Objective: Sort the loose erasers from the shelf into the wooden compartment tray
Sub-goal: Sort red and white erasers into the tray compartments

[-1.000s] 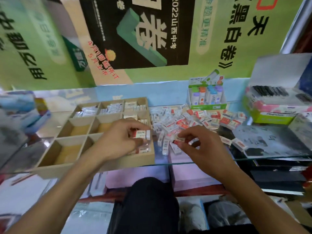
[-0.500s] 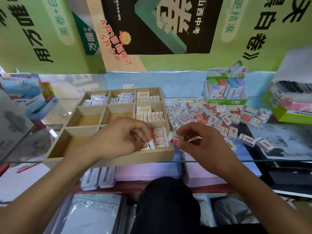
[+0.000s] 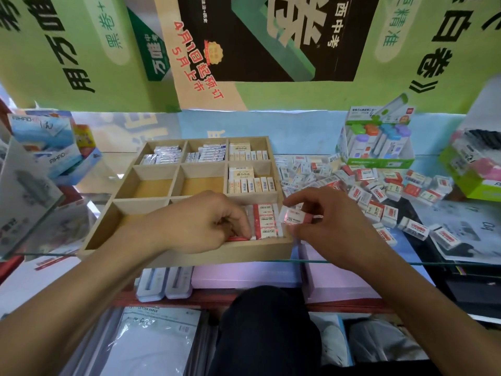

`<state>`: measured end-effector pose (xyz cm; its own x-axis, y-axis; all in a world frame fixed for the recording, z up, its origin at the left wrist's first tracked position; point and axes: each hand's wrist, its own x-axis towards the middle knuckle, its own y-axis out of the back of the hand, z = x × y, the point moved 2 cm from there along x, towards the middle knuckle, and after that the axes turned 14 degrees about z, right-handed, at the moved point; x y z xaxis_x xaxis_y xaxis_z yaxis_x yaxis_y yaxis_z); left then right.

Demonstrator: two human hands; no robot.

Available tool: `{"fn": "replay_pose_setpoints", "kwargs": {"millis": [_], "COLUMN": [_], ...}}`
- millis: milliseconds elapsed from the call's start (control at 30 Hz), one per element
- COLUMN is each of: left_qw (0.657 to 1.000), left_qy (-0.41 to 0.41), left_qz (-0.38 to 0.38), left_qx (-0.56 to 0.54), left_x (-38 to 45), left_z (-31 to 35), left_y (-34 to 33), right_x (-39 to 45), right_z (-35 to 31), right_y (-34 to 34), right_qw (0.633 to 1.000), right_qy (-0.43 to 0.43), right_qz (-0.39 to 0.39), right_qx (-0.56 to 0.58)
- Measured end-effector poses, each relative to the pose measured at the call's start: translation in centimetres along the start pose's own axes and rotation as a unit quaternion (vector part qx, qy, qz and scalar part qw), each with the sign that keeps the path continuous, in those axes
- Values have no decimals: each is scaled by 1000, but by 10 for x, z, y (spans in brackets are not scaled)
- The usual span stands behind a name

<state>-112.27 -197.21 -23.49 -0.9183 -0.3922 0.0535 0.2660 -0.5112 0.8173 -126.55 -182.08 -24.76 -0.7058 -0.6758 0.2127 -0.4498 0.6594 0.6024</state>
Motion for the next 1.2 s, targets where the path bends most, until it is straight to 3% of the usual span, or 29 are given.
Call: {"fn": "replay_pose_setpoints", "kwargs": {"millis": [167,267,333,467,567,667,900,1200], "left_qw": [999,995,984,951,925,929,981,994], "left_qy": [8,9,29,93,107,74,53,56], "left_qz": [28,97,151,154,189,209,122,22], "left_qx": [-25,-33,-94,-252,-310,-297,-138,-92], "left_x": [0,3,6,12,13,11,17,28], "left_z": [-3,-1,5,22,26,21,22,27], "left_y": [-5,-3,-1,-11,-18,-16,-24,-21], "right_x": [-2,-1,-1,-3,-6,-8,-2,-4], "right_z": [-1,-2,-4,-4,0,3,15,23], "right_y": [-2,-1,0,-1,-4,-4,17,25], "right_qw": [999,996,988,954,949,956,970,984], "right_qy": [-13,-20,-33,-91,-105,-104,-127,-98], "right_qz": [10,40,63,59,47,24,60,19], "right_qx": [40,84,135,279,295,272,199,148]}}
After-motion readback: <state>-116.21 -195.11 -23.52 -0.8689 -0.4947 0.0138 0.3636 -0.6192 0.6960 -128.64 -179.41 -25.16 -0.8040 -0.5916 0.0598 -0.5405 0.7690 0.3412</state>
